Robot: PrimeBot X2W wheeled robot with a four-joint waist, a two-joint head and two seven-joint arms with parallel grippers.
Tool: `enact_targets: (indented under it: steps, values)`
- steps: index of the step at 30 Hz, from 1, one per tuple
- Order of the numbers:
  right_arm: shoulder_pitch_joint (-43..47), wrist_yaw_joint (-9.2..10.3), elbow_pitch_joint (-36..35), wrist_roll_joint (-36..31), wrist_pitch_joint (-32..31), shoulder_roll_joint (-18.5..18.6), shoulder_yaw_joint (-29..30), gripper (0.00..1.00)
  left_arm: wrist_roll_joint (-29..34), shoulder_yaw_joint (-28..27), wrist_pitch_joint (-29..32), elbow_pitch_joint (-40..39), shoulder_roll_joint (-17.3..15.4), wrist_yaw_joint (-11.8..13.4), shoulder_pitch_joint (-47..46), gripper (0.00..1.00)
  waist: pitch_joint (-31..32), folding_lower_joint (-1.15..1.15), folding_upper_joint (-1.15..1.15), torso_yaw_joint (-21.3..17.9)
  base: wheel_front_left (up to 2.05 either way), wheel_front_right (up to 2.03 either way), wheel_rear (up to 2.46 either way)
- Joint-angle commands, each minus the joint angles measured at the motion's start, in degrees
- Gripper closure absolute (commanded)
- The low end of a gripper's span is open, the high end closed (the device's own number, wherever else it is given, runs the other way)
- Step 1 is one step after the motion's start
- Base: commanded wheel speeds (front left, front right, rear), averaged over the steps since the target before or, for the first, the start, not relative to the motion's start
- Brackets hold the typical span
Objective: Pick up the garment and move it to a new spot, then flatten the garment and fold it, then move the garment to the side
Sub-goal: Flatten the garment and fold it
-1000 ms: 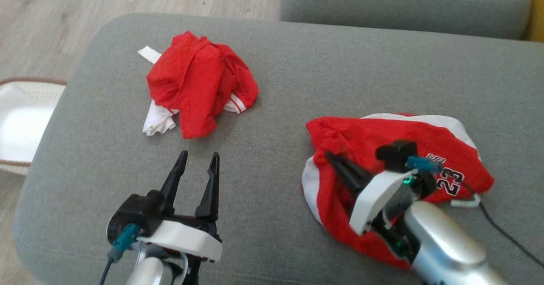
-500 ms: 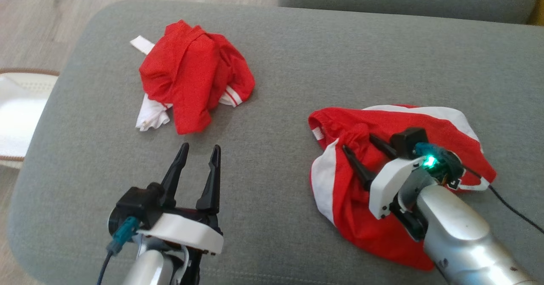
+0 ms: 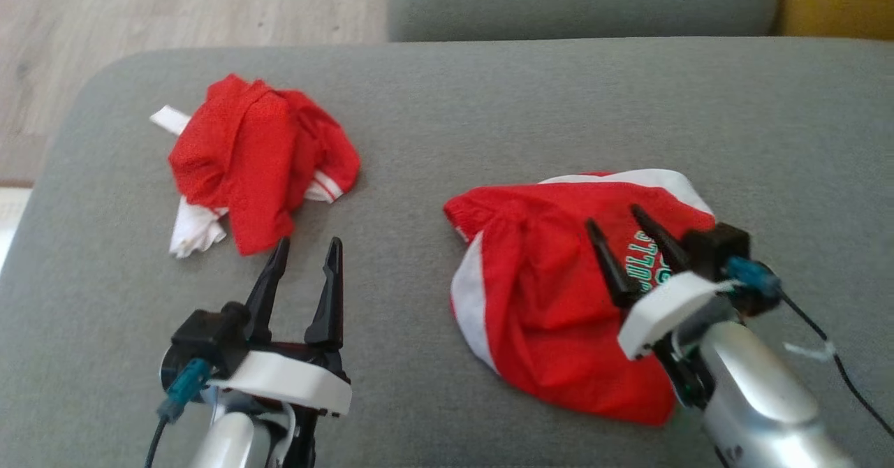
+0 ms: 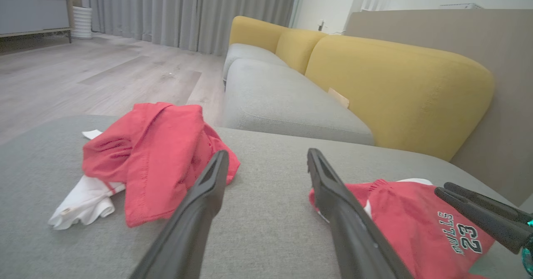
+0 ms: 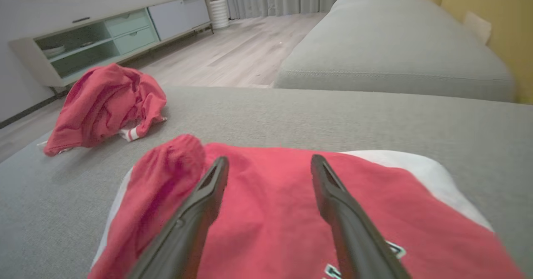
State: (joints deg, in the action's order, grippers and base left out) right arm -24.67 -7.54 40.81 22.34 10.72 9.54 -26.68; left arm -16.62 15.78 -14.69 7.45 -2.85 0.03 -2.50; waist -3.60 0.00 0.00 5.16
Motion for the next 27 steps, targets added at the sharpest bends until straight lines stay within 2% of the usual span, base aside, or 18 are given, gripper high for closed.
enact_targets:
  steps: [1, 7, 14, 19, 27]
  values:
    - [1.05, 0.05, -3.04, -1.24, 1.04, -0.53, 1.52, 0.0, 0.58, -2.2, -0.3, -2.23, -0.03, 0.25, -1.54, 0.0, 1.11, 0.0, 0.0, -1.65, 0.0, 0.0, 0.0]
    - [9.94, 0.05, -10.34, -5.72, 1.45, -2.68, 11.49, 0.0, 0.45, -2.41, -0.3, -2.49, -0.03, 0.54, -0.54, 0.0, 2.72, 0.0, 0.0, -3.73, 0.0, 0.0, 0.0]
    - [20.54, 0.05, -18.05, -11.1, -1.23, -5.99, 20.38, 0.0, 0.5, -2.34, -0.3, -2.65, -0.03, 0.56, 0.34, 0.0, 3.72, 0.0, 0.0, -4.61, 0.0, 0.0, 0.0]
    - [22.38, 0.05, -20.01, -13.31, -4.81, -6.59, 24.0, 0.0, 0.56, -2.11, -0.3, -2.89, -0.03, 0.4, 0.0, 0.0, 3.06, 0.0, 0.0, -4.42, 0.0, 0.0, 0.0]
    - [21.47, 0.05, -17.73, -8.31, -10.2, -6.65, 22.73, 0.0, 0.57, -1.62, -0.3, -2.59, -0.03, 0.09, -0.74, 0.0, 1.14, 0.0, 0.0, -2.74, 0.0, 0.0, 0.0]
